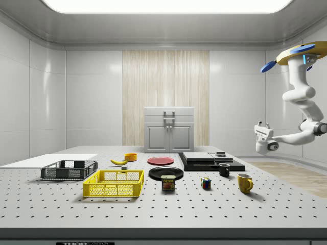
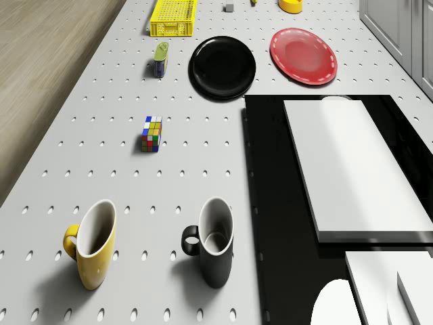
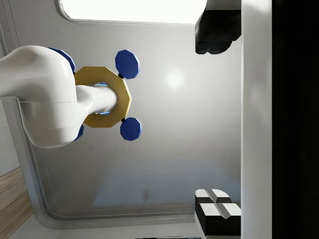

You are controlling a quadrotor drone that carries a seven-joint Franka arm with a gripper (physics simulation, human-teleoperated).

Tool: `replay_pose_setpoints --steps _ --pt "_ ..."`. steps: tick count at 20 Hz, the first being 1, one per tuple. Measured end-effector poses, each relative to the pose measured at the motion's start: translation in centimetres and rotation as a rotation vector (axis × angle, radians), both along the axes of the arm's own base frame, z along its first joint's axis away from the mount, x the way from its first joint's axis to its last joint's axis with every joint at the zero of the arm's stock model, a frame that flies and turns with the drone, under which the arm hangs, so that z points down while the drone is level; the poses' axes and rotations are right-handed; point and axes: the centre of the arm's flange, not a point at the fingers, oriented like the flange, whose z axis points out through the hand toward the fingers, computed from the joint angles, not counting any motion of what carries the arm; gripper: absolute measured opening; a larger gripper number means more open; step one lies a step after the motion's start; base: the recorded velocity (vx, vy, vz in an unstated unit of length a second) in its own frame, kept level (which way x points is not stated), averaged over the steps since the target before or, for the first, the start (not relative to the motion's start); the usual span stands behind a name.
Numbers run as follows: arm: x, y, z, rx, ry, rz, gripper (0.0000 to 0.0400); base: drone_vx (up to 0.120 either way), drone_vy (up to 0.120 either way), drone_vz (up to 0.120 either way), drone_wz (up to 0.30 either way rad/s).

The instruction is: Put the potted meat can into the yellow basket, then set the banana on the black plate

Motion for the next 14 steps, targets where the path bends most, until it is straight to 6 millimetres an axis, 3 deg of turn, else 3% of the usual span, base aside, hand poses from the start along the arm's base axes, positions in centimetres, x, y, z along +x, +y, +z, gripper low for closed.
replay_pose_setpoints --steps 3,7,11,14 --pt "0.0 1.5 -0.6 -0.165 -0.002 -0.005 0.0400 0.027 0.120 0.000 0.000" --pt "0.0 4.6 -2.7 -0.541 -0.003 -0.017 0.0400 0.120 0.120 0.000 0.000" --pt "0.2 7.2 -7.9 -1.137 -0.003 -0.036 0.0400 0.120 0.120 0.000 0.000" --pt "0.4 6.8 -13.0 -1.654 -0.002 -0.054 0.0400 0.120 0.120 0.000 0.000"
